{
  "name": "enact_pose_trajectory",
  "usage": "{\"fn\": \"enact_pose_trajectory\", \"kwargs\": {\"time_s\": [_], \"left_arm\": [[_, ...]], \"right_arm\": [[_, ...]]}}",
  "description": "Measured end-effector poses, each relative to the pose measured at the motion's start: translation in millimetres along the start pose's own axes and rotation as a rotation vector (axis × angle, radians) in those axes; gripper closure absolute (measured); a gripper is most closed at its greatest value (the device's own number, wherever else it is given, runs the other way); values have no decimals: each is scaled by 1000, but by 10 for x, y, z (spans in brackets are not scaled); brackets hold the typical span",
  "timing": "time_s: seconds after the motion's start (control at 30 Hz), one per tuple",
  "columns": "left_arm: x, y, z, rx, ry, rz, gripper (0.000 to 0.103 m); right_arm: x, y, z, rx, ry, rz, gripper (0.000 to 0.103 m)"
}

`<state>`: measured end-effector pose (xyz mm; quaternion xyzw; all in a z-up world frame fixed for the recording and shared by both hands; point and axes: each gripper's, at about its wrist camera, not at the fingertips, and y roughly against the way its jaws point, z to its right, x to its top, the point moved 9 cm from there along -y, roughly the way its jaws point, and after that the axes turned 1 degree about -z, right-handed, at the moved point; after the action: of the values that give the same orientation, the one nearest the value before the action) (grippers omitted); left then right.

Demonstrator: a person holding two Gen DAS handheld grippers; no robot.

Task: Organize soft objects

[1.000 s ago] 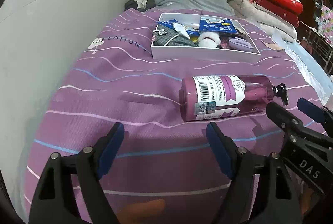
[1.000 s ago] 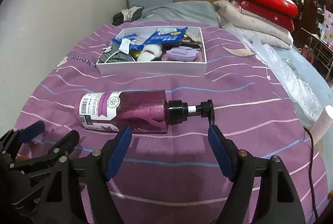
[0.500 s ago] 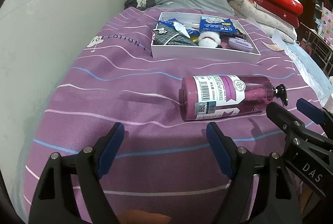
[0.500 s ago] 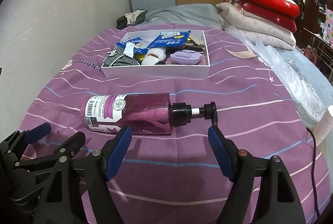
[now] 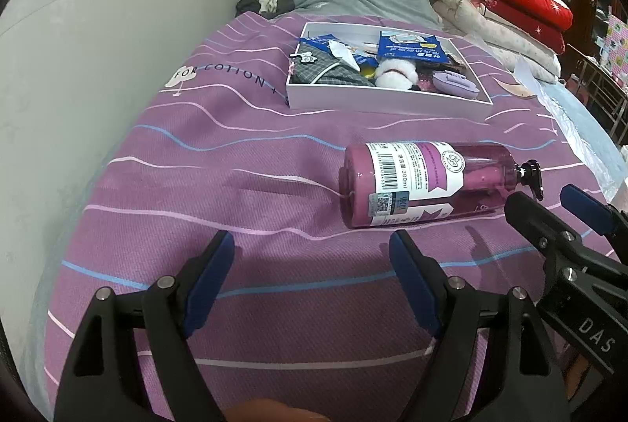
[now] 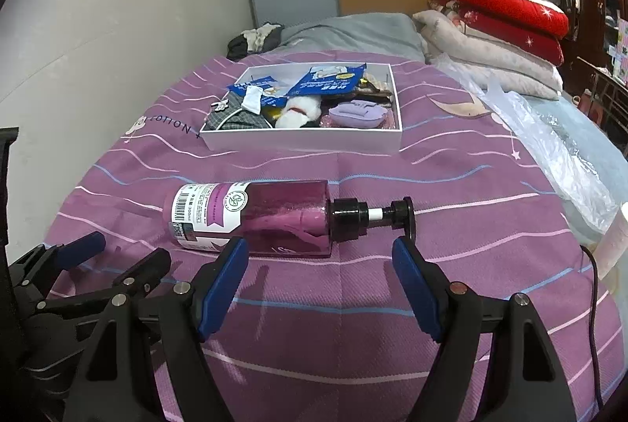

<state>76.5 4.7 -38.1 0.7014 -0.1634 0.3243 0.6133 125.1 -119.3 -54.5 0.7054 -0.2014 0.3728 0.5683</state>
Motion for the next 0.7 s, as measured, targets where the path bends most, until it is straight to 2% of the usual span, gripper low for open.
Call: {"fn": "enact_pose_trajectory", "kwargs": {"time_s": [0.7], "left_arm": [[-4,-3,0,18,-5,-1,22]], "right_arm": [[-27,-47,36,8,-19,-27,24]]}}
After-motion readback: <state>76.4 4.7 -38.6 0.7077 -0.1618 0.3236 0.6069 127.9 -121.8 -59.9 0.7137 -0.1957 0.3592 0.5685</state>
